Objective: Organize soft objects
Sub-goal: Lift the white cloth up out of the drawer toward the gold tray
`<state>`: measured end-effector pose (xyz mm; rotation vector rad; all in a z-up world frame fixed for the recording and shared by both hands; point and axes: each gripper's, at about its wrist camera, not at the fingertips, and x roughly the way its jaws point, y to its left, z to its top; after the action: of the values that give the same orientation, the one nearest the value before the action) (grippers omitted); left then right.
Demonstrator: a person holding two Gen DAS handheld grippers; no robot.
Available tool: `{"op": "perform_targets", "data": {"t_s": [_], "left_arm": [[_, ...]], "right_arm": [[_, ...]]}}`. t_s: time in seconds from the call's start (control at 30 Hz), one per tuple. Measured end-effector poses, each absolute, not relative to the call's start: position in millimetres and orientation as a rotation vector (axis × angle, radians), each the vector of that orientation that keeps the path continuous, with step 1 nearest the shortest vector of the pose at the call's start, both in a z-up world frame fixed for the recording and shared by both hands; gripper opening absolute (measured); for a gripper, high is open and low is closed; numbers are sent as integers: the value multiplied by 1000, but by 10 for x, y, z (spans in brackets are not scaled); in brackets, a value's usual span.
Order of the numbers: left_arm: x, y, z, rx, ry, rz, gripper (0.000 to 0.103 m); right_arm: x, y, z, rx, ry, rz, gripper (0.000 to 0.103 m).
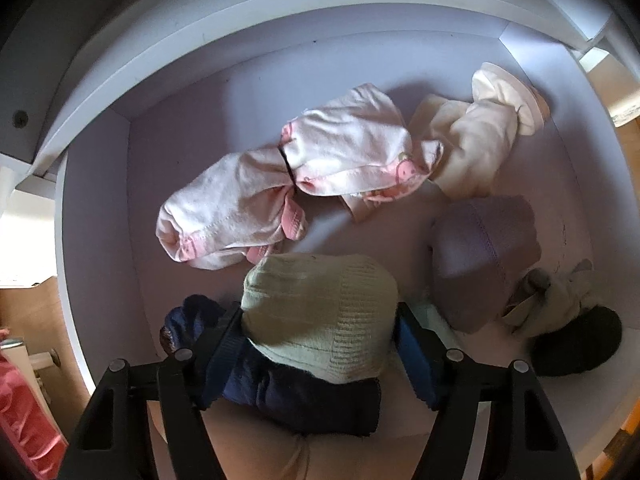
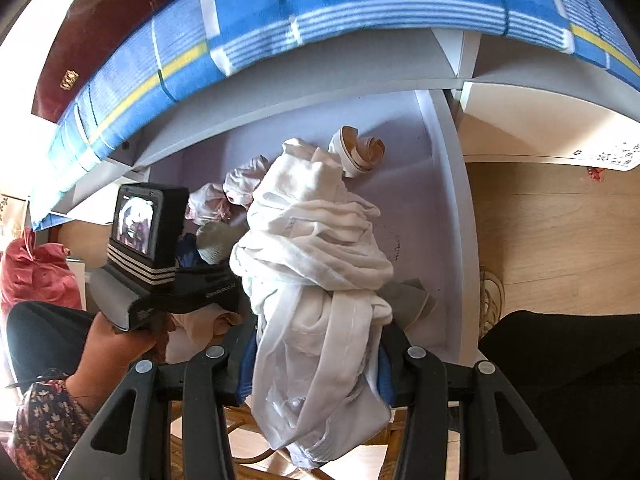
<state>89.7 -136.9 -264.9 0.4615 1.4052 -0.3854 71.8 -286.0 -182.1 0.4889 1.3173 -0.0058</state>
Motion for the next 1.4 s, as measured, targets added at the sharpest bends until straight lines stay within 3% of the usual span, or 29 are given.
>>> {"op": "perform_targets", "data": {"t_s": [0.2,0.93,1.4], "left_arm": [[821,-1324,-2770,477,1449,-385,73],[495,-1294,-2780,509,1454,-404,70],[528,-1283,-2782,493,1465,-405,70]], "right_arm": [[705,-2863,-1555,526,1282,22,46],[1454,-3090,388,488,1002,34,46],[2602,-2930,380,443,1078,-45,46]]}}
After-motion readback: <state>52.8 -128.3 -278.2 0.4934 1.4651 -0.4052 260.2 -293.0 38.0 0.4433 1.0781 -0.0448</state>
